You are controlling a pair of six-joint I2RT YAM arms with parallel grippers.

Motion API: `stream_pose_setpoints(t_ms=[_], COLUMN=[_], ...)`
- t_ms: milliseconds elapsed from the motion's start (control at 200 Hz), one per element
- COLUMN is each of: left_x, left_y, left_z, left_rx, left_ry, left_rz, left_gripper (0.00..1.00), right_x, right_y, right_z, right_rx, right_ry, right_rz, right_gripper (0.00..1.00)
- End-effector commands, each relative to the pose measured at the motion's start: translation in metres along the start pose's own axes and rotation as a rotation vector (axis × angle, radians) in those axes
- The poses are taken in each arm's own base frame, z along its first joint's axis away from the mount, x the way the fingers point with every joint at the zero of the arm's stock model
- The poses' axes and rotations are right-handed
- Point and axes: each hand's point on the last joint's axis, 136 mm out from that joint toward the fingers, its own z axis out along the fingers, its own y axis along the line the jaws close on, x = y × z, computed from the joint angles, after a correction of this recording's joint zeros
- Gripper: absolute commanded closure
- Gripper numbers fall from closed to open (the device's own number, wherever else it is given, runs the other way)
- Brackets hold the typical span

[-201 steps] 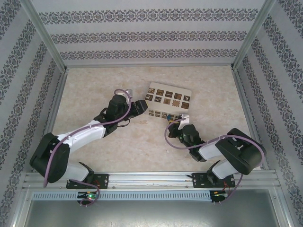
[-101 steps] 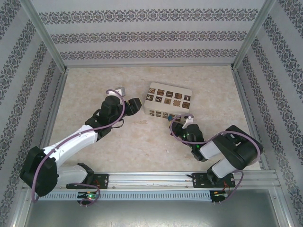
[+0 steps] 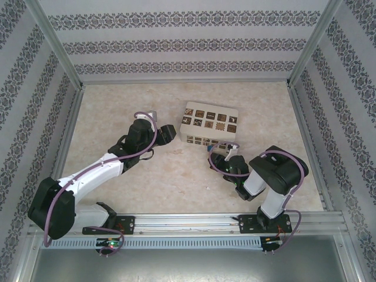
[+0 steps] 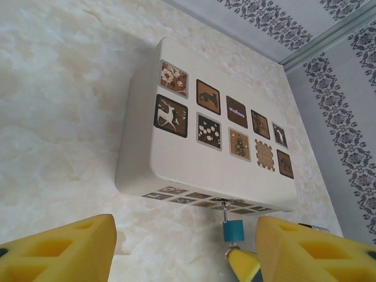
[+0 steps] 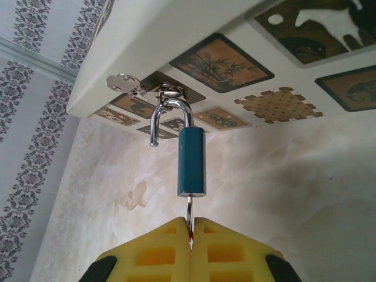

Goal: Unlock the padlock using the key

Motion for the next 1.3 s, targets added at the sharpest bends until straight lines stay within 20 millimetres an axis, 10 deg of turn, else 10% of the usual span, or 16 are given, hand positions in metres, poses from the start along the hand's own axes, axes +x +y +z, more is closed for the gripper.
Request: stream_pose_setpoints(t_ms=[0, 635, 854, 1294], left_x=[0.000, -0.019, -0.021, -0.016], left_y=[0.008, 0.016, 0.010, 0.021], left_z=[0.001, 0.010, 0.031, 0.092], left_rx=[-0.022, -0.033, 0.028, 0.036], left_ry=[0.020, 0.068, 0.146, 0.345], left_rz=[-0.022, 0.008, 0.012, 0.041], left_gripper=[0.36, 0.25, 0.19, 0.23], right_x=[-0.005, -0.025, -0.040, -0.049], right_y=[-0.006, -0.018, 0.000, 0.017], right_z=[0.001, -0.027, -0.037, -0.042], right_rx=[0.023, 0.148, 0.149, 0.042], right_ry=[-0.037, -0.083, -0.049, 0.024], right_rz=[0.027, -0.080, -0.106, -0.023], right_gripper=[1.00, 0.42, 0.02, 0.02])
